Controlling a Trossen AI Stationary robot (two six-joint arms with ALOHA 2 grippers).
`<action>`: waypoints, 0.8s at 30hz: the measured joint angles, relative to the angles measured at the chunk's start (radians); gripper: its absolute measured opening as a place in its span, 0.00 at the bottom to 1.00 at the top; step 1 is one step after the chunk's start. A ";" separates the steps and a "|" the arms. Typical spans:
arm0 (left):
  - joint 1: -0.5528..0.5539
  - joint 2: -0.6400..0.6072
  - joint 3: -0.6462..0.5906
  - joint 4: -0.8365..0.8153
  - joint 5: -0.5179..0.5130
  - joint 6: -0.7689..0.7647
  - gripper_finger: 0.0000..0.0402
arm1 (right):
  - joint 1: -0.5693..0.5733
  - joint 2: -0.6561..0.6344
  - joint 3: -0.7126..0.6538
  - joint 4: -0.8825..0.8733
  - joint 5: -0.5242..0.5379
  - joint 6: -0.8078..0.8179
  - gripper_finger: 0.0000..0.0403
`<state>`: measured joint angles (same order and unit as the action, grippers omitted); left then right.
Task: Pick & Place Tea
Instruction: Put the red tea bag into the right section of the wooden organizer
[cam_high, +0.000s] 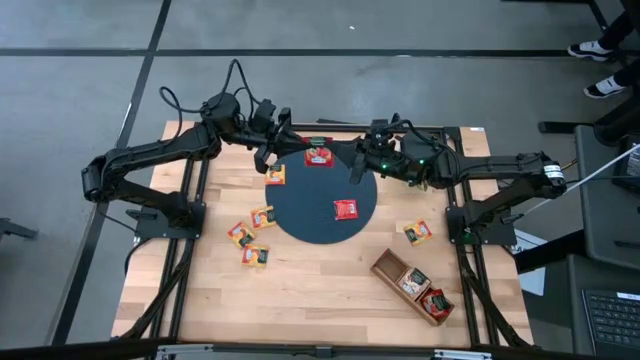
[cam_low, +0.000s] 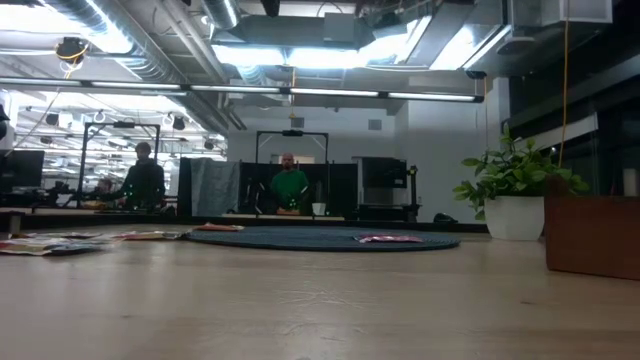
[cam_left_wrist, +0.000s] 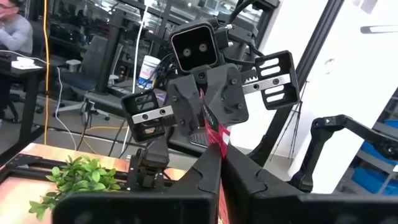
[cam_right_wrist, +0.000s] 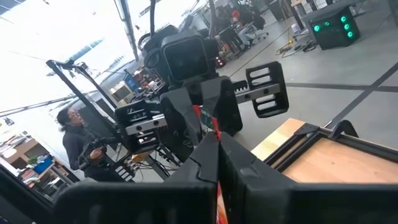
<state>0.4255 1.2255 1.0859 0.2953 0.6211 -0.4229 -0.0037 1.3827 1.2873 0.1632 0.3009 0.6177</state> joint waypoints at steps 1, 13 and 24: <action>0.000 0.000 0.000 -0.001 0.000 0.004 0.01 | 0.000 0.000 0.000 -0.002 0.000 -0.001 0.03; 0.037 0.000 0.000 -0.157 0.129 -0.001 0.01 | -0.001 0.000 0.000 -0.108 -0.154 0.010 0.35; 0.055 0.000 0.000 -0.181 0.342 -0.050 0.01 | -0.001 0.012 -0.002 -0.249 -0.226 0.055 0.38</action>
<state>0.4806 1.2255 1.0859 0.1142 0.9630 -0.4727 -0.0048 1.3951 1.2854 -0.0860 0.0753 0.6731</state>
